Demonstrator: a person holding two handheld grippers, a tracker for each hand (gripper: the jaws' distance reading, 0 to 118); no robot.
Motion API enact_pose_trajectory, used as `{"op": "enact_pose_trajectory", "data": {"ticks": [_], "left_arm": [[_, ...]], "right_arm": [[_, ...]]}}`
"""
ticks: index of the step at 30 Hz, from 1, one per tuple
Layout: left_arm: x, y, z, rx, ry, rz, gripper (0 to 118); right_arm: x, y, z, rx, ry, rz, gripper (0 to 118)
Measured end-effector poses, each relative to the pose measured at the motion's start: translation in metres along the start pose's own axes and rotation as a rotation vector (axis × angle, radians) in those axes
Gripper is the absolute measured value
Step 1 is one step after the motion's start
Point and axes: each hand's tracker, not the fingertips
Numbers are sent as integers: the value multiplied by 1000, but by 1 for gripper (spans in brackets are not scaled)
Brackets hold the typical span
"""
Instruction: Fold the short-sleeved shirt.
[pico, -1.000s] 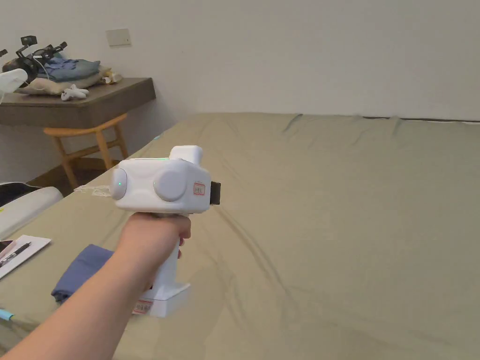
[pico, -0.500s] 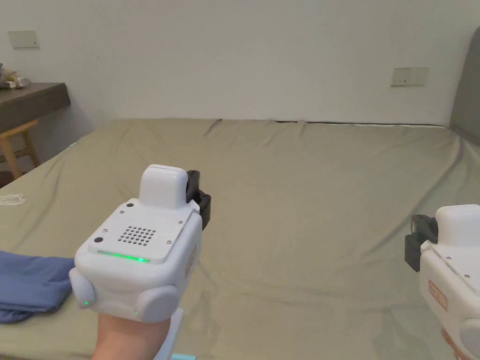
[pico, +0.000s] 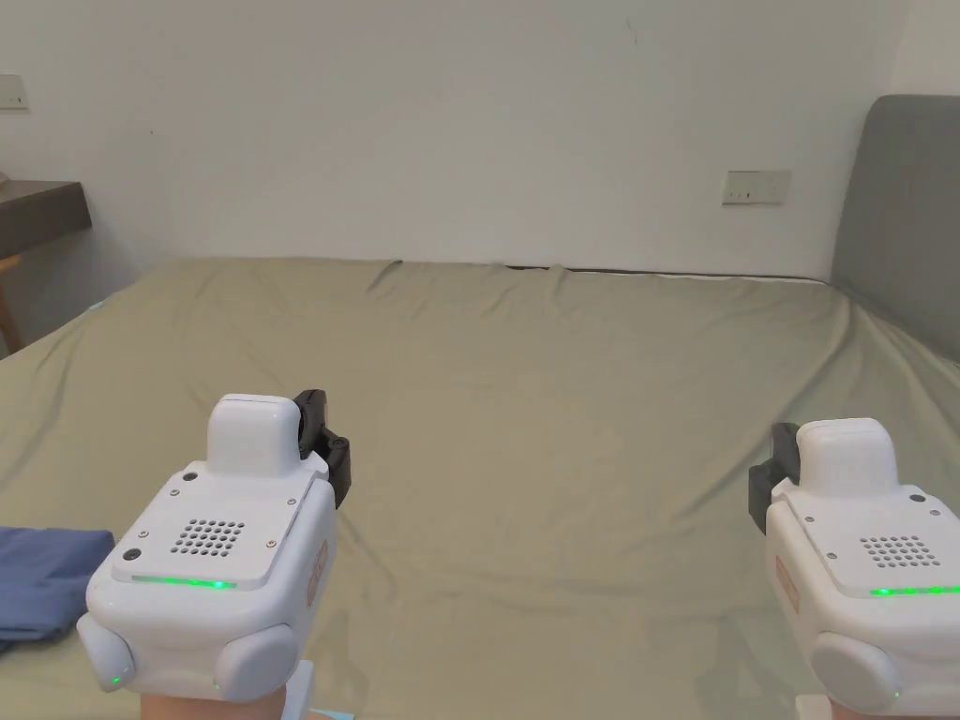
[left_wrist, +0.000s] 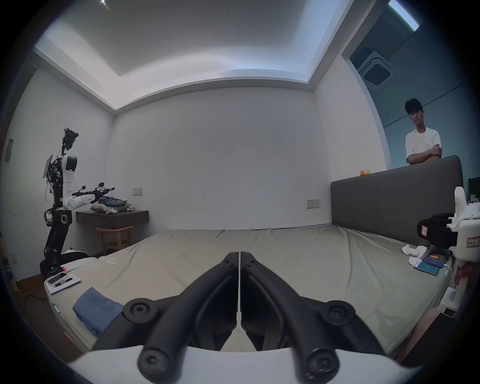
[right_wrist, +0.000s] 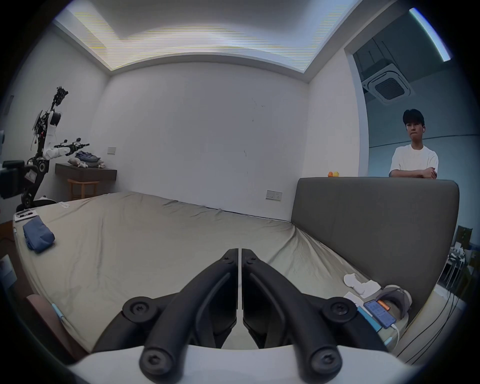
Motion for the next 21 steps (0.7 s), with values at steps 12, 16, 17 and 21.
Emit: {"op": "enact_pose_trajectory", "data": {"ticks": [12,16,17,21], "left_arm": [[-13,-2,-5,-16,72,84,118],[-6,-2,-3,-18,68,54,118],[-5,-3,-3,-21,72,50,118],[-5,-4,-4,-45,55,46,118]], "right_arm": [[1,-6,2,-6,-5,-42,118],[1,-3,4,-17,8,-57,118],[2,-2,5,-23,19,-65,118],[4,2,6,-38,98,-150,118]]}}
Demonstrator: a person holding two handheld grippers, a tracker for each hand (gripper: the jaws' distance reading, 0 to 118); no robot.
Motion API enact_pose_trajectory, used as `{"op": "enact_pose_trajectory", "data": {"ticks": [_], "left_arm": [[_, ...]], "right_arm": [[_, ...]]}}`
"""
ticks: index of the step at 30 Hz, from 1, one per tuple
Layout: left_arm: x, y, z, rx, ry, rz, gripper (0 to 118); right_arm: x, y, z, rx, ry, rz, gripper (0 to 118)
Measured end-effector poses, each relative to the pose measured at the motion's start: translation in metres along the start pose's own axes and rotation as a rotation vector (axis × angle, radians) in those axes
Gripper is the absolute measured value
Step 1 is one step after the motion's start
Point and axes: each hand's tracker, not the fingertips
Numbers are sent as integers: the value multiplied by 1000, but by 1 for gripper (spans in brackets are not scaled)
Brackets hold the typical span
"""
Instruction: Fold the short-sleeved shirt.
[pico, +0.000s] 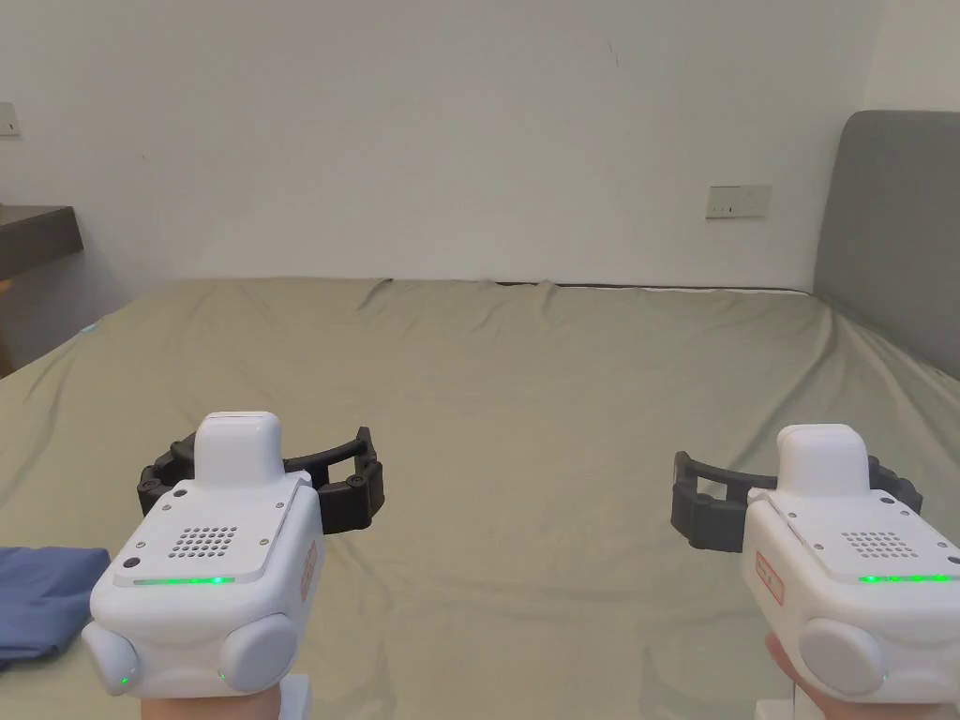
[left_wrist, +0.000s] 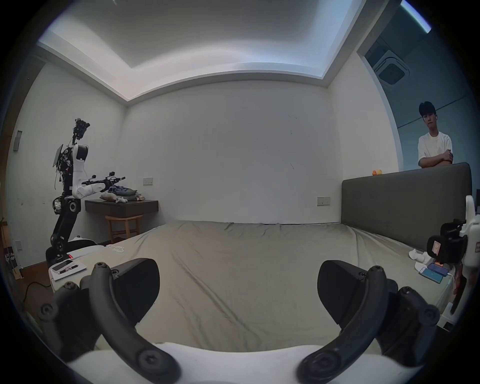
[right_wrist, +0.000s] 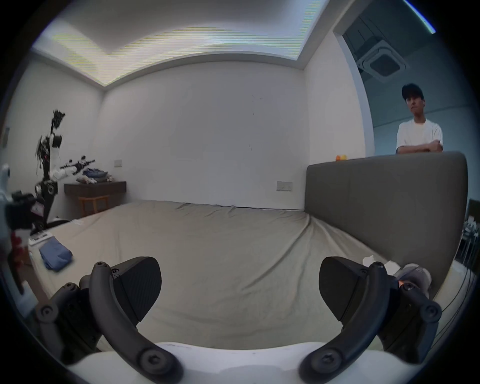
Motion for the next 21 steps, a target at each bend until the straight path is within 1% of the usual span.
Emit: {"op": "enact_pose_trajectory", "data": {"ticks": [2,3,4,6,7,9,10,12,15,21], "left_arm": [[0,0,-1,-2,-4,6,118],[-1,0,1,-1,-7,11,118],[-1,1,1,0,-14,15,118],[-1,2,2,10,-34,20,118],[0,3,4,15,-45,18,118],[1,3,4,23,-54,13,118],[2,3,4,26,-59,8,118],[2,3,6,25,-65,3,118],[1,3,4,19,-67,6,118],[-9,4,0,-9,-43,61,118]], "right_arm": [[-8,3,-2,-43,-87,2,118],[-12,4,-2,-71,-138,34,118],[-14,4,-2,-90,-150,40,118],[-15,4,1,-93,-107,31,118],[-16,6,4,-99,-68,19,118],[-14,9,6,-99,1,-43,118],[-13,11,7,-105,8,-52,118],[-15,13,10,-88,-17,-52,118],[-16,15,11,-87,-10,-55,118],[-21,11,11,-92,-34,0,118]]}}
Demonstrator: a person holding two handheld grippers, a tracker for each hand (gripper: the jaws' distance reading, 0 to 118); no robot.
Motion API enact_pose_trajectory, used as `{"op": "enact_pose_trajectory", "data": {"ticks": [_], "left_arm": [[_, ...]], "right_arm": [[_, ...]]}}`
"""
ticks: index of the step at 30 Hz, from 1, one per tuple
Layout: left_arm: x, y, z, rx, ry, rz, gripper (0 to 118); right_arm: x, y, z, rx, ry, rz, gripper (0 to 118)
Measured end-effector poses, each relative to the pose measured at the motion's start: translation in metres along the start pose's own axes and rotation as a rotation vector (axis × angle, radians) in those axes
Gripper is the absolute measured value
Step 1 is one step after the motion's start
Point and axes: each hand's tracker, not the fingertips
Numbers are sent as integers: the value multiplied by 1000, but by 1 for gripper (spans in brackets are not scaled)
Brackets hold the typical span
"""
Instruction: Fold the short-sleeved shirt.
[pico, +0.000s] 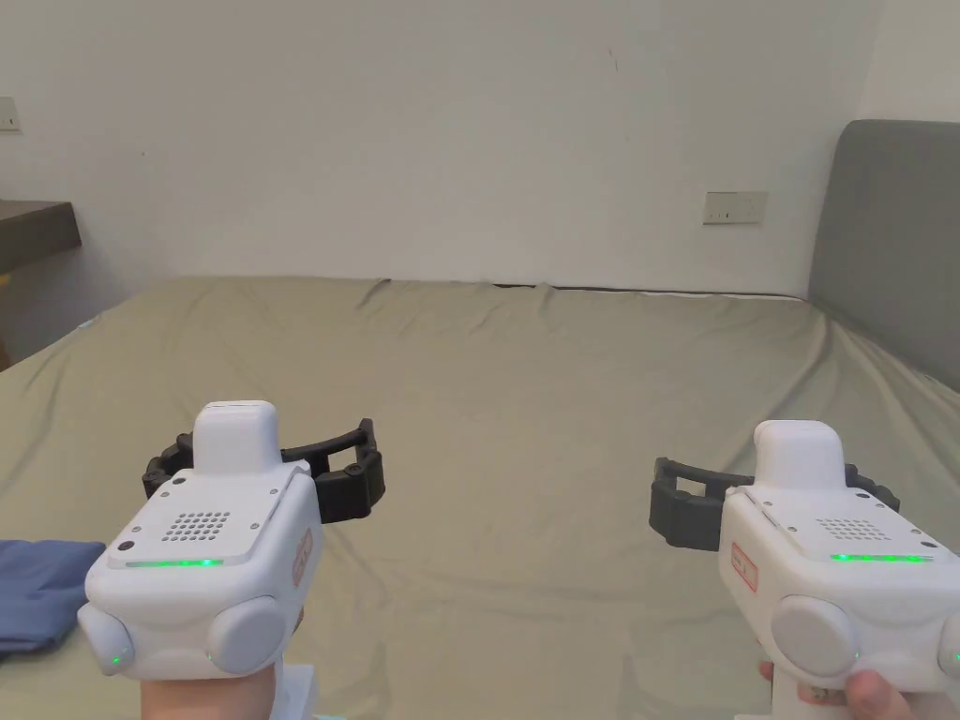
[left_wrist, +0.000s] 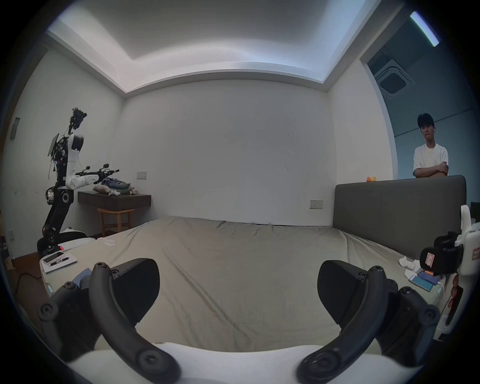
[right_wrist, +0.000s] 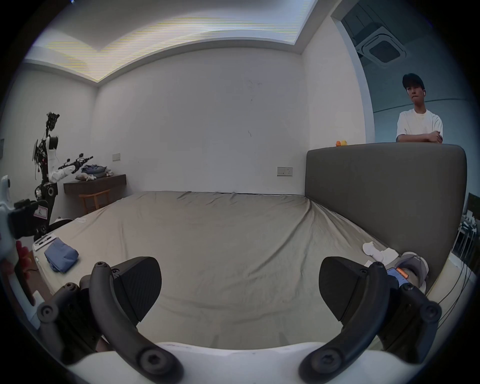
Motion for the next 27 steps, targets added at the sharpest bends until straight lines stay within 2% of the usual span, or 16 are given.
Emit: {"op": "enact_pose_trajectory", "data": {"ticks": [3,5,8,11,15,17,21,23,27], "left_arm": [[-5,0,-2,-6,15,21,118],[-9,1,-3,-10,25,38,118],[-14,2,-3,-16,36,69,118],[-18,2,-4,-21,43,90,118],[-22,2,-5,-27,56,108,118],[-23,1,-5,-34,57,108,118],[-20,1,-5,-33,59,85,118],[-19,1,-4,-35,56,84,118],[-19,1,-5,-39,56,82,118]], "right_arm": [[-5,2,1,-4,-11,-6,118],[-10,7,1,-80,-100,-19,118],[-14,12,4,-134,-97,21,118],[-14,10,8,-75,-29,14,118],[-9,15,7,-128,91,-46,118],[-9,15,9,-93,50,-42,118],[-21,10,9,-23,-183,70,118],[-25,7,7,-16,-241,111,118],[-17,10,2,-132,-94,64,118]]}}
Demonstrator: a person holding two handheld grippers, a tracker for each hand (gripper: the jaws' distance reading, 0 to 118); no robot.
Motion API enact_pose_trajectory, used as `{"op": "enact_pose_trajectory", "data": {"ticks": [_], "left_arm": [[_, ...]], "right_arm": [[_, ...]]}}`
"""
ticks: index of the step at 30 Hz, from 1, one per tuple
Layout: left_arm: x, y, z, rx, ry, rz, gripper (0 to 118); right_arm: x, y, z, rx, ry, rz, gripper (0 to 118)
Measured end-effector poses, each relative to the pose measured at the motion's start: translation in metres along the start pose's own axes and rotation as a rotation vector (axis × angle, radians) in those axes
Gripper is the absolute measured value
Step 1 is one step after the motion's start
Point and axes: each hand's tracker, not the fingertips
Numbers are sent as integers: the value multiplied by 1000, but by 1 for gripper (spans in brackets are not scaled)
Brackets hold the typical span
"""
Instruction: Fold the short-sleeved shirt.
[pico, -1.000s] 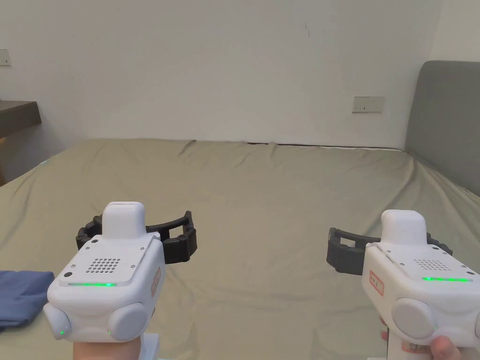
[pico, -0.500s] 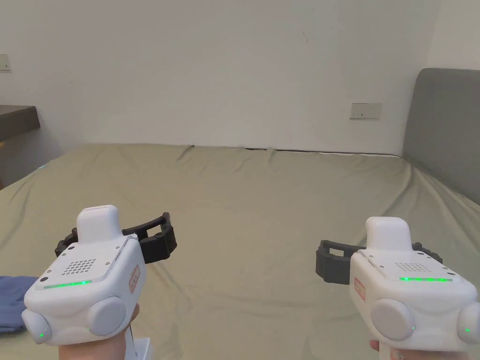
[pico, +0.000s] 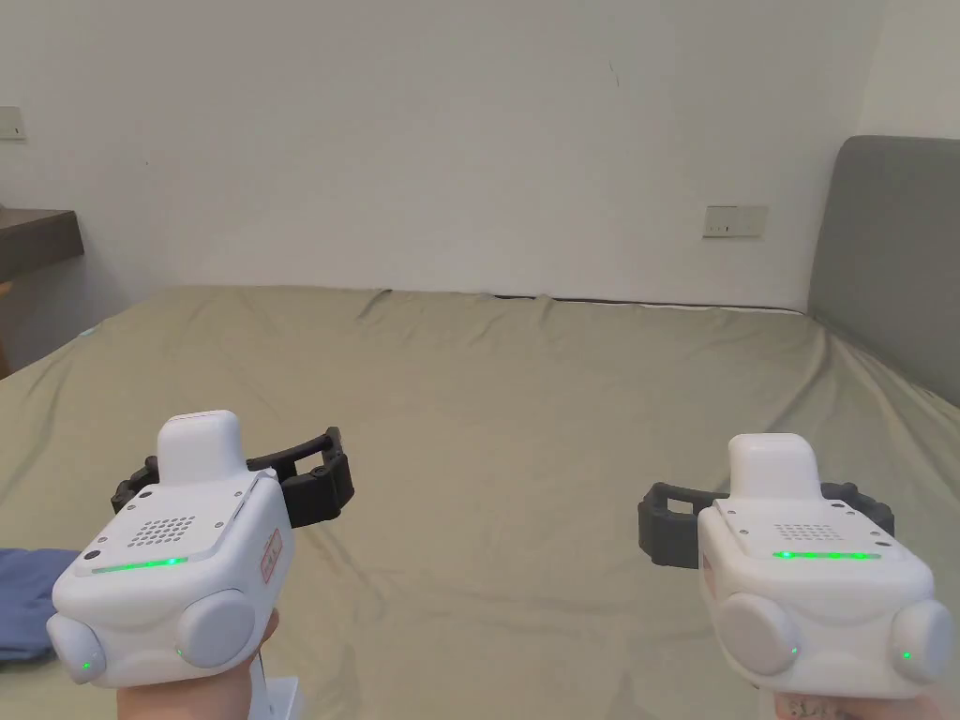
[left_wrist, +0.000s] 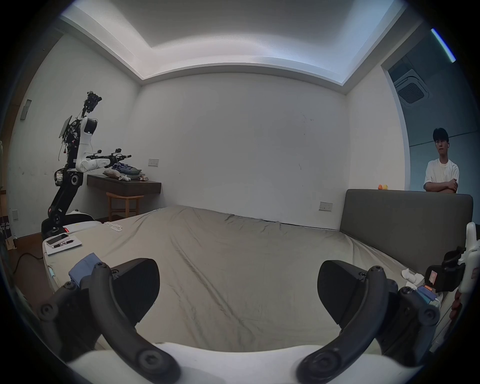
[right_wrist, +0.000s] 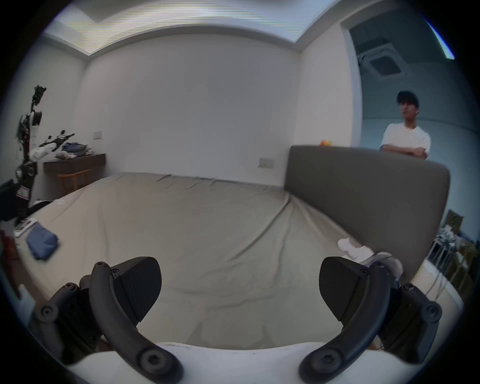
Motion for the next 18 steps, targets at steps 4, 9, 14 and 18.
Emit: {"op": "enact_pose_trajectory", "data": {"ticks": [4,9,14,18], "left_arm": [[-1,0,0,-1,2,0,118],[-1,0,-1,-7,6,3,118],[-2,1,0,-6,6,7,118],[-2,1,0,-4,12,4,118]], "right_arm": [[8,11,3,19,36,-66,118],[4,17,10,4,20,-49,118],[1,15,9,-6,58,-28,118],[8,15,6,-87,161,-105,118]]}}
